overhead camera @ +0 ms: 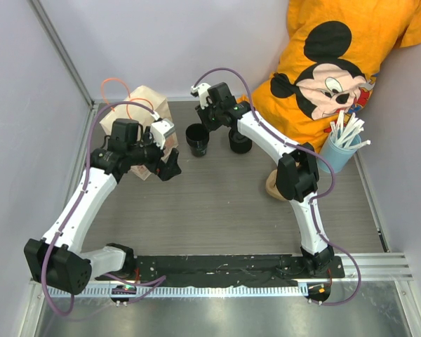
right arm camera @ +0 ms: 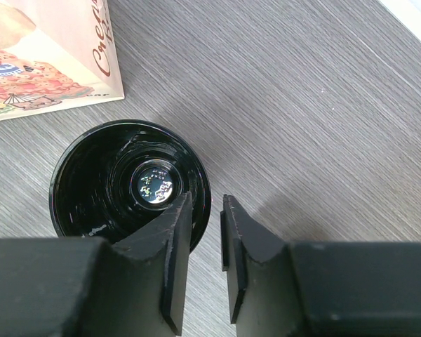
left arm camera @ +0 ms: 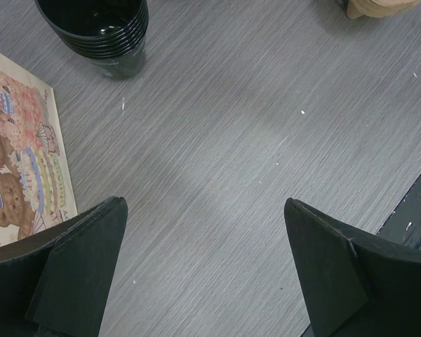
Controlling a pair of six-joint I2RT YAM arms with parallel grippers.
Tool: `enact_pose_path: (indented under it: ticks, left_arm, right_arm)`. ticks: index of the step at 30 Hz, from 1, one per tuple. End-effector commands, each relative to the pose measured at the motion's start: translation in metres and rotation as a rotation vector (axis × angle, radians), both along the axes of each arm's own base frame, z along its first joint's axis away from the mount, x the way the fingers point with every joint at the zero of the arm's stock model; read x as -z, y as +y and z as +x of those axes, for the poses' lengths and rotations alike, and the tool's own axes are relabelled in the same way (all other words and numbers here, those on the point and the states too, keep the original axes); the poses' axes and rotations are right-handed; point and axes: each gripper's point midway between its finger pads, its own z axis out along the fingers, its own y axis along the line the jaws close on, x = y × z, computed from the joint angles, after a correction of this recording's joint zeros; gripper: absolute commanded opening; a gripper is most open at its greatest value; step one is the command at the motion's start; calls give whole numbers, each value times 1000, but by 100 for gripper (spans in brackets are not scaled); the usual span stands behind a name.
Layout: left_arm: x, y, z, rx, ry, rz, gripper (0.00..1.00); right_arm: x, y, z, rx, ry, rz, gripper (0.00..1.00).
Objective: Pack the takeout coffee
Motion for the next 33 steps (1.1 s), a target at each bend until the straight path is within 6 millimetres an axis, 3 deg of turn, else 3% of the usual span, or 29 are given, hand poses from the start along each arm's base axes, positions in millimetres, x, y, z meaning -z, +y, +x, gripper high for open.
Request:
enact_pose_path:
  ticks: [1,9,17,27,33]
  left_arm:
    - [-10,-3,5,5,-34,-30,100]
    - [-10,-4,5,5,-31,-29,100]
    - [-8,-3,5,4,-30,-27,100]
    - [-8,-3,5,4,-33,-28,100]
    - [-8,-3,5,3,-32,-27,100]
  right_arm:
    - [-24,4,1,-10,-53,33,30]
    - [-17,5,1,-13,-41,26,24]
    - [-21,6,1,-12,-50,32,18]
    - [-25,7,-1,-21,-45,47,2]
    - [-29,8,-2,-22,-45,59,1]
